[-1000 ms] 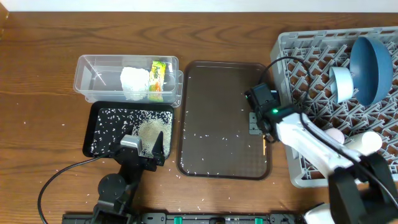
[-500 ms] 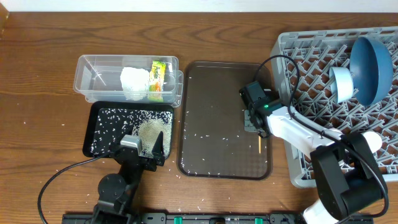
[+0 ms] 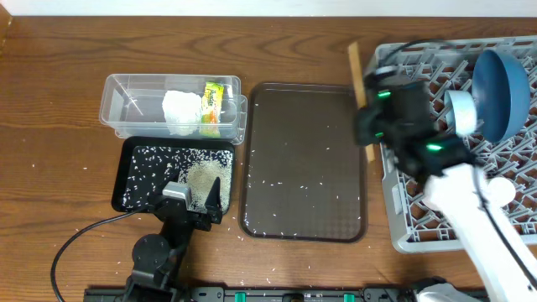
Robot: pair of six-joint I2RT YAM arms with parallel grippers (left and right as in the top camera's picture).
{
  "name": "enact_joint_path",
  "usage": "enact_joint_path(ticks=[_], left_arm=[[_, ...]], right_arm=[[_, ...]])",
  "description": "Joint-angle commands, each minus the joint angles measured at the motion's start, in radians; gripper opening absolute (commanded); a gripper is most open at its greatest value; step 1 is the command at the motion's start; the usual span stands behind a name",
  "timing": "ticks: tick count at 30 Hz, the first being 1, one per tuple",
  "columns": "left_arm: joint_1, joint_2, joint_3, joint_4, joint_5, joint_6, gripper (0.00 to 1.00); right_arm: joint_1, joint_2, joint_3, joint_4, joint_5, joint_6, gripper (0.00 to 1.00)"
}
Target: Sort waste into correct bins and load items into the dishwasher rack
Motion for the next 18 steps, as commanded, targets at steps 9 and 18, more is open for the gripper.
enact_joint_path(ticks=[9,18], left_arm=[[0.005,-0.007,-0.027,-0.014,-0.002,-0.009,0.90],[0.005,-0.007,-0.027,-0.014,-0.001,-0.009,0.90]], right_arm=[[-0.181,0.232,-0.014,0.032,0.004,-0.150,0.10],[-0.174,0.055,0.024,-0.068,-0.060,-0.018,0.52]])
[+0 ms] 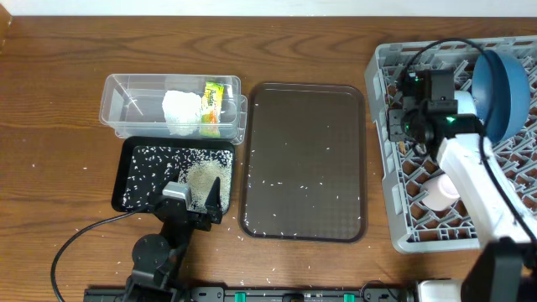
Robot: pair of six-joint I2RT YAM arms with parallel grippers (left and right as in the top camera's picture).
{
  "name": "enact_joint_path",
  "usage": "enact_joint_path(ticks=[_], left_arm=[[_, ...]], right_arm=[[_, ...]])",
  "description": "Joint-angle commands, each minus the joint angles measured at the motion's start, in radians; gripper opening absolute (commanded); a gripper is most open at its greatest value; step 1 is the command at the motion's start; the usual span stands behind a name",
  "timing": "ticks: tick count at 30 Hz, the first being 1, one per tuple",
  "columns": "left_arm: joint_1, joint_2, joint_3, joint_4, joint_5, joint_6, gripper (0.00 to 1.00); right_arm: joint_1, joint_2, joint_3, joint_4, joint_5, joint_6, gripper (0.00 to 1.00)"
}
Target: Sort waste into correct bins and load items into the dishwasher rack
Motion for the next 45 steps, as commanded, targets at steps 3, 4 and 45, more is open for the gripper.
enact_joint_path(ticks=[3,4,45], left_arm=[[0.005,-0.007,-0.027,-0.014,-0.001,-0.009,0.90],[0.005,-0.007,-0.027,-0.014,-0.001,-0.009,0.90],[0.005,-0.007,-0.027,-0.014,-0.002,-0.009,0.90]], right_arm=[[0.036,-0.258,0.040,-0.082,-0.202,0.053,0.80],[0.045,-0.297,0.040,-0.103,-0.243,0.053,0.99],[0.050,-1.315,-0.663,0.159,-0.375,-0.318,0.99]])
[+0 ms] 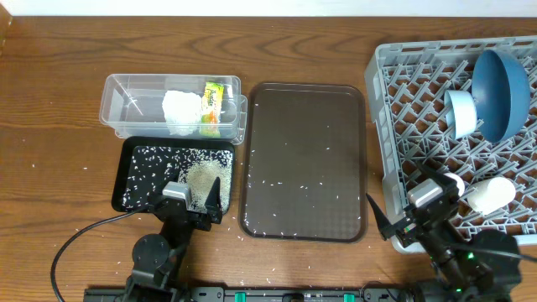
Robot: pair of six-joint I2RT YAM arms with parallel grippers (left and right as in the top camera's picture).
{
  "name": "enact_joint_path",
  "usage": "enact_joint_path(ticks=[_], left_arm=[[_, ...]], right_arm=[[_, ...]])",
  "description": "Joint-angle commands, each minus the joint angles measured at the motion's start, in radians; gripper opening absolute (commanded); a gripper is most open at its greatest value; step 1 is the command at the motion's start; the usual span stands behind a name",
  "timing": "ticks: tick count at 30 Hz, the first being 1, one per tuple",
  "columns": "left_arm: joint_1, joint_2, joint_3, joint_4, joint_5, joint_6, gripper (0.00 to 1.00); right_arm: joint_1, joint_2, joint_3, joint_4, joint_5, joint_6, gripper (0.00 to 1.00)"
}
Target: Sort waste into correct bins and load items into the dishwasher rack
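Note:
The grey dishwasher rack (394, 109) stands at the right and holds a dark blue bowl (502, 88), a small pale blue cup (460, 113) and a white cup (491, 195). My right gripper (401, 197) is open and empty at the rack's near left corner. A clear bin (126, 101) at the left holds a white crumpled tissue (180, 109) and a yellow-green packet (215, 105). In front of it lies a black tray (138, 172) strewn with rice. My left gripper (195, 191) is open over that tray's near right corner.
A brown serving tray (304, 159) with a few scattered grains lies in the middle of the wooden table. Loose grains dot the table around the trays. A black cable (80, 235) runs from the left arm's base.
My right arm was over the rack's far left part; it is now drawn back to the near edge of the table, gripper open at the rack's near left corner. The left arm has not moved.
My right gripper held a thin wooden stick upright over the rack's left edge. Then it was low over the rack's far left cells with the stick no longer standing up. Now it is back at the near corner, empty. The left gripper stayed over the black tray throughout.

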Motion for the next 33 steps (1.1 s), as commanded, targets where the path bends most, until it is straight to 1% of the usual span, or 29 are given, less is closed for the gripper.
enact_joint_path(ticks=[1,4,8,11,14,33], left_arm=[[0.005,-0.007,-0.027,-0.013,-0.001,-0.009,0.90],[0.005,-0.007,-0.027,-0.014,-0.001,-0.009,0.90],[0.005,-0.007,-0.027,-0.014,-0.001,-0.009,0.90],[0.005,-0.007,-0.027,-0.014,-0.002,-0.009,0.90],[0.005,-0.007,-0.027,-0.014,-0.001,-0.009,0.90],[0.005,-0.007,-0.027,-0.014,-0.002,-0.009,0.90]], right_arm=[[-0.018,-0.082,-0.114,0.061,0.023,-0.018,0.99],[-0.018,-0.153,-0.235,0.158,0.023,-0.010,0.99],[-0.019,-0.247,-0.381,0.293,0.022,0.073,0.99],[-0.019,-0.243,-0.465,0.415,0.015,0.091,0.99],[-0.019,-0.243,-0.515,0.484,0.016,0.091,0.99],[-0.019,-0.242,-0.515,0.456,0.022,0.091,0.99]])
